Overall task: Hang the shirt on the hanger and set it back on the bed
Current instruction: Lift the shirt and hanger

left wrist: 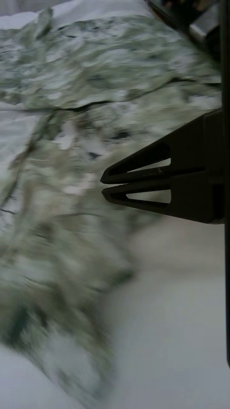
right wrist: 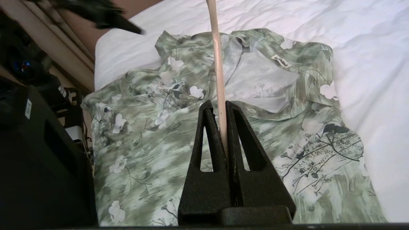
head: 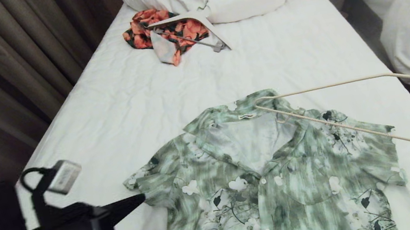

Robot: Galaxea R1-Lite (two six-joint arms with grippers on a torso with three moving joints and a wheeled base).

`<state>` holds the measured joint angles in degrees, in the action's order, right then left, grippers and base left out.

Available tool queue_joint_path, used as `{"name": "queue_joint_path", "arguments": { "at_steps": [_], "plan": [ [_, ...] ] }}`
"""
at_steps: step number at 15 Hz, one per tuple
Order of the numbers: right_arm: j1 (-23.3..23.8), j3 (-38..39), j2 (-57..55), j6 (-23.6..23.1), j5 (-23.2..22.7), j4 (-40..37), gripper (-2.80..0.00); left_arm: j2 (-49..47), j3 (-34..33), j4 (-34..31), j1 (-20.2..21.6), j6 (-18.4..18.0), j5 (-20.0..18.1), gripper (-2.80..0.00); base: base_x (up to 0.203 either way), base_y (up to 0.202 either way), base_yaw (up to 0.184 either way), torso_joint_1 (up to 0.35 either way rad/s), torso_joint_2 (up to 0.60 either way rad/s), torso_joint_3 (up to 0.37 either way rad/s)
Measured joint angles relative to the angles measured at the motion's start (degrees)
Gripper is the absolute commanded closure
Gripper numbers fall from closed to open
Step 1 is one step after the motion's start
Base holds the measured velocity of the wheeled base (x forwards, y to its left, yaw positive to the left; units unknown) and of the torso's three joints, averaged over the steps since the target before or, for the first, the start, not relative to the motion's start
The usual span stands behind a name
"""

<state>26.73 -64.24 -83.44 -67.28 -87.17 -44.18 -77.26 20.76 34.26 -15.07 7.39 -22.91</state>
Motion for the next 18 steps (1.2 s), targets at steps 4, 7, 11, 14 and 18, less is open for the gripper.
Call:
{"name": "queue_joint_path", "arguments": {
  "at_steps": [4,7,11,14,18],
  "plan": [
    [-0.78,-0.22,-2.19,0.00,0.00,2.38,0.00,-20.44,14.75,10.68,-5.83,3.58,2.23,0.00,0.000,0.000,0.000,0.000,0.00,0.000],
    [-1.70,-0.33,-3.44,0.00,-0.01,2.67,0.00,-29.52,23.02,12.13,-8.81,4.68,2.80,0.00,0.000,0.000,0.000,0.000,0.00,0.000],
    [-1.94,-1.36,-4.63,0.00,-0.01,2.67,0.00,-35.39,27.61,12.57,-8.17,4.64,3.54,-2.80,0.000,0.000,0.000,0.000,0.00,0.000],
    [-1.94,-1.55,-5.19,-0.04,-0.01,2.66,0.00,-36.19,28.00,12.59,-7.31,4.65,4.48,-2.80,0.000,0.000,0.000,0.000,0.00,0.000],
    [-2.01,-1.60,-5.51,-0.02,0.00,2.65,0.00,-36.65,27.88,12.63,-7.36,4.72,4.51,-2.80,0.000,0.000,0.000,0.000,0.00,0.000]
  ]
}}
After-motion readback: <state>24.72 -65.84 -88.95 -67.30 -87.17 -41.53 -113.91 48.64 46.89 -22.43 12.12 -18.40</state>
